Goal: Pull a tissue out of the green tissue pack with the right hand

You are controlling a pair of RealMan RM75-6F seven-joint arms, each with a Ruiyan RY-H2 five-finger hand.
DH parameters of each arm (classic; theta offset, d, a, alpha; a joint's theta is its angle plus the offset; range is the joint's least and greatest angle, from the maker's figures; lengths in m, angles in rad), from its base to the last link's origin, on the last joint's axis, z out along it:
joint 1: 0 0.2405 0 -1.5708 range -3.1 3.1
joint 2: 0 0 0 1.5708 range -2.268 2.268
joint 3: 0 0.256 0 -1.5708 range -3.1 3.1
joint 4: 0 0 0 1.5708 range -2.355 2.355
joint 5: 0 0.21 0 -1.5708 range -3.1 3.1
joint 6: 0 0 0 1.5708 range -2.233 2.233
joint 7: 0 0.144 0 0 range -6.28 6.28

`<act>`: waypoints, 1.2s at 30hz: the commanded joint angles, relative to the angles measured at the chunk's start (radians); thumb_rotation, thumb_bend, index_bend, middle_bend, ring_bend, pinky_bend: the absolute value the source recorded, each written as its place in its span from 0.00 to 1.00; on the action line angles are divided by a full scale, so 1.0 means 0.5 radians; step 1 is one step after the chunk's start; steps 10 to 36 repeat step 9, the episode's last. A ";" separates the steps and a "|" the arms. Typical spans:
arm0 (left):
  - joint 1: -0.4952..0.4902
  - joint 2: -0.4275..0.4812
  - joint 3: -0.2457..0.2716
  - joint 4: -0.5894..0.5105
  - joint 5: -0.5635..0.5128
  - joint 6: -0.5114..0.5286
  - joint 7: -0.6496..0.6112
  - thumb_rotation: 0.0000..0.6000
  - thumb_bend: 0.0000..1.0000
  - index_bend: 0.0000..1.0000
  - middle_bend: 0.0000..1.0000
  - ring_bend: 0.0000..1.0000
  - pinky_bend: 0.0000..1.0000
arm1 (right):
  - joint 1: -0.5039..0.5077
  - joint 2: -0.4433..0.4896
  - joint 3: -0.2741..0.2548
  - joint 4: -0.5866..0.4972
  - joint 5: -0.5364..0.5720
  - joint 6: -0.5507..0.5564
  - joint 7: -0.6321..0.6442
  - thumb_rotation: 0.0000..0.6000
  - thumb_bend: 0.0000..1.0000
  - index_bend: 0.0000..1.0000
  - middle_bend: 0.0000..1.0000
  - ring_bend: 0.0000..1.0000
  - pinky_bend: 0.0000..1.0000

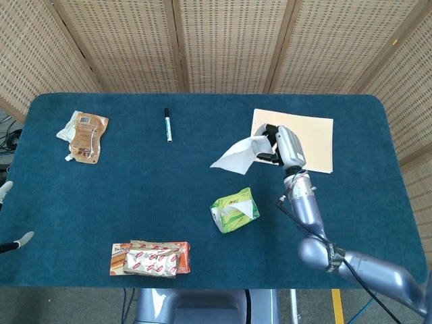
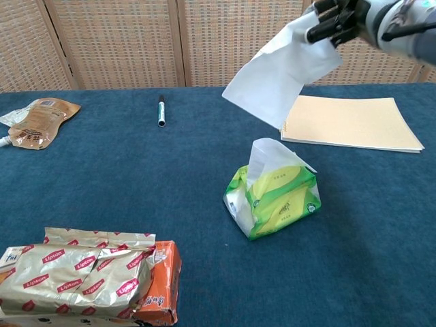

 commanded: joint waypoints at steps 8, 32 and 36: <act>-0.038 0.009 -0.038 0.016 -0.090 -0.077 -0.029 1.00 0.01 0.00 0.00 0.00 0.00 | 0.195 -0.325 0.044 0.491 0.229 -0.279 0.256 1.00 0.62 0.66 0.63 0.59 0.52; -0.040 0.009 -0.041 0.015 -0.095 -0.080 -0.029 1.00 0.01 0.00 0.00 0.00 0.00 | 0.200 -0.330 0.044 0.507 0.227 -0.283 0.262 1.00 0.62 0.66 0.63 0.59 0.52; -0.040 0.009 -0.041 0.015 -0.095 -0.080 -0.029 1.00 0.01 0.00 0.00 0.00 0.00 | 0.200 -0.330 0.044 0.507 0.227 -0.283 0.262 1.00 0.62 0.66 0.63 0.59 0.52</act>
